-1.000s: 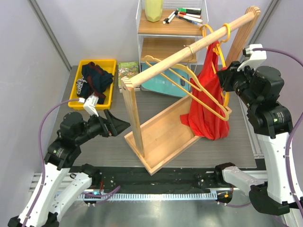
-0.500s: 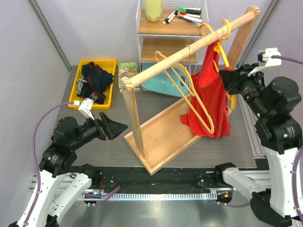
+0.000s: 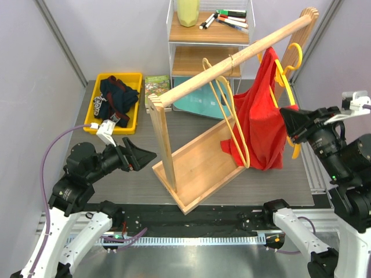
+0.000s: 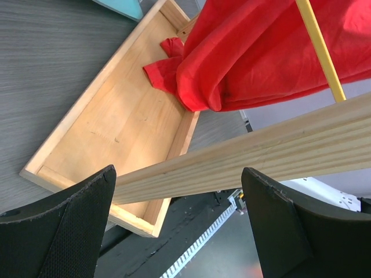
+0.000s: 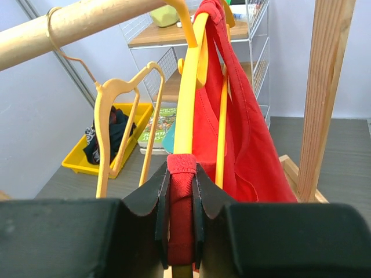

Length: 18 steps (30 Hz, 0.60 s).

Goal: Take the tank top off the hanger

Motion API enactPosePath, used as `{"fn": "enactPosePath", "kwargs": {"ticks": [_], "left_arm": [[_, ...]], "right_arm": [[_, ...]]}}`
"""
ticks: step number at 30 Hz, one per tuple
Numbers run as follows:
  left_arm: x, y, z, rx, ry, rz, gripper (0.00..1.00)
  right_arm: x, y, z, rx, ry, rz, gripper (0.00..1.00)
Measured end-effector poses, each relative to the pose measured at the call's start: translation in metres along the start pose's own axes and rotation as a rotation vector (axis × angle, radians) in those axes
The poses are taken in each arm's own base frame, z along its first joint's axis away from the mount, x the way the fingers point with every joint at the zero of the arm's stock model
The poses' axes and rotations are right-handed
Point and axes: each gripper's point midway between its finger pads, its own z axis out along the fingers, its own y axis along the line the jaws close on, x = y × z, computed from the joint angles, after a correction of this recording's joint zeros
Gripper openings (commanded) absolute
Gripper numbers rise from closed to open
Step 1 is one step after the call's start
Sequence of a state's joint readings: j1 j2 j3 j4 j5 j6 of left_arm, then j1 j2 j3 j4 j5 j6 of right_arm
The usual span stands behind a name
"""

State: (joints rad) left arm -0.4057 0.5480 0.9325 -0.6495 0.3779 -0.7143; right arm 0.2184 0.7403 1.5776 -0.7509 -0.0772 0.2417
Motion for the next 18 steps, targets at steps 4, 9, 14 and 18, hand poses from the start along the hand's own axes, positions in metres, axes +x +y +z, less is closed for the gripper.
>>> {"fn": "enactPosePath", "kwargs": {"ticks": [4,9,14,18], "left_arm": [[0.0,0.003,0.003,-0.01,0.007,0.008,0.88],[0.001,0.008,0.009,-0.03,0.019,0.005,0.89],[0.001,0.011,0.025,-0.02,0.037,-0.03,0.87],[-0.002,0.011,0.042,-0.002,0.048,-0.074,0.85]], "right_arm": [[0.011,0.001,-0.022,0.01,0.03,0.044,0.01],[0.051,-0.002,-0.052,0.025,0.136,0.122,0.01],[0.113,-0.004,-0.072,0.025,0.287,0.219,0.01],[0.176,0.001,-0.068,-0.016,0.439,0.324,0.01]]}}
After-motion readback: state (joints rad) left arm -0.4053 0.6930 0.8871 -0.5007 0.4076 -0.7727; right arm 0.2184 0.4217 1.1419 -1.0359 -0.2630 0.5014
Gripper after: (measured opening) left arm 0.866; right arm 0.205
